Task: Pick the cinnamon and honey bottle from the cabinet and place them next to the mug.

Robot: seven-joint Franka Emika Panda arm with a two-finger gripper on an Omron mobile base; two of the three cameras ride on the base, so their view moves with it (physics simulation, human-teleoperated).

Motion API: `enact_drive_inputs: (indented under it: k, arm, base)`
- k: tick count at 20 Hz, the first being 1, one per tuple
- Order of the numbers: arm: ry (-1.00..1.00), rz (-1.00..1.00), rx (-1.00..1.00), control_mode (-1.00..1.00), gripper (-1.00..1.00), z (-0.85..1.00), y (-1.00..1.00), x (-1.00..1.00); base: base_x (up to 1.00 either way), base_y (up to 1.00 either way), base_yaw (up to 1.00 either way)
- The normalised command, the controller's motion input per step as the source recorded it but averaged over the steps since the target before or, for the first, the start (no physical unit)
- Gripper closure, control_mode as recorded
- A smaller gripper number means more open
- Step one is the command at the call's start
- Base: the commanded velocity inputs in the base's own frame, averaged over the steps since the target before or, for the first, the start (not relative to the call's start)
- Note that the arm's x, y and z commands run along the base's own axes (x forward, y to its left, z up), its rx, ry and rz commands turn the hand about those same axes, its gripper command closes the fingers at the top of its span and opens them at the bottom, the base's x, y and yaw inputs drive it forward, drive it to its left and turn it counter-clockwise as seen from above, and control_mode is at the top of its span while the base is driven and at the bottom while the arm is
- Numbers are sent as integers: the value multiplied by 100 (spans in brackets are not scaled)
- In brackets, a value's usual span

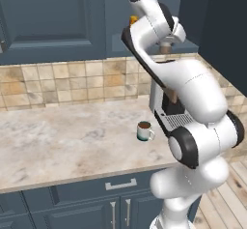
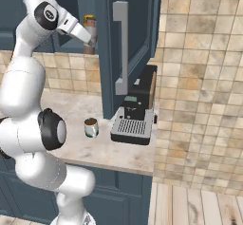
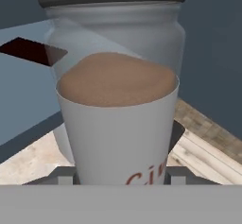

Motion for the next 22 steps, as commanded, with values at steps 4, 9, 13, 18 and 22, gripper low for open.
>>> enact_drive_inputs:
  k: [4, 9, 13, 18, 22]
  arm:
    - [0, 0, 0, -100, 100, 0, 31, -82]
    - [0, 0, 0, -100, 100, 0, 32, -78]
    - [-1, 0, 0, -100, 100, -1, 34, -69]
    - [0, 0, 0, -100, 100, -14, 30, -58]
    - [0, -2, 0, -100, 100, -50, 31, -19]
  base:
    - [0, 0, 0]
    - [0, 0, 0]
    - [0, 0, 0]
    - [0, 0, 0]
    - [0, 0, 0]
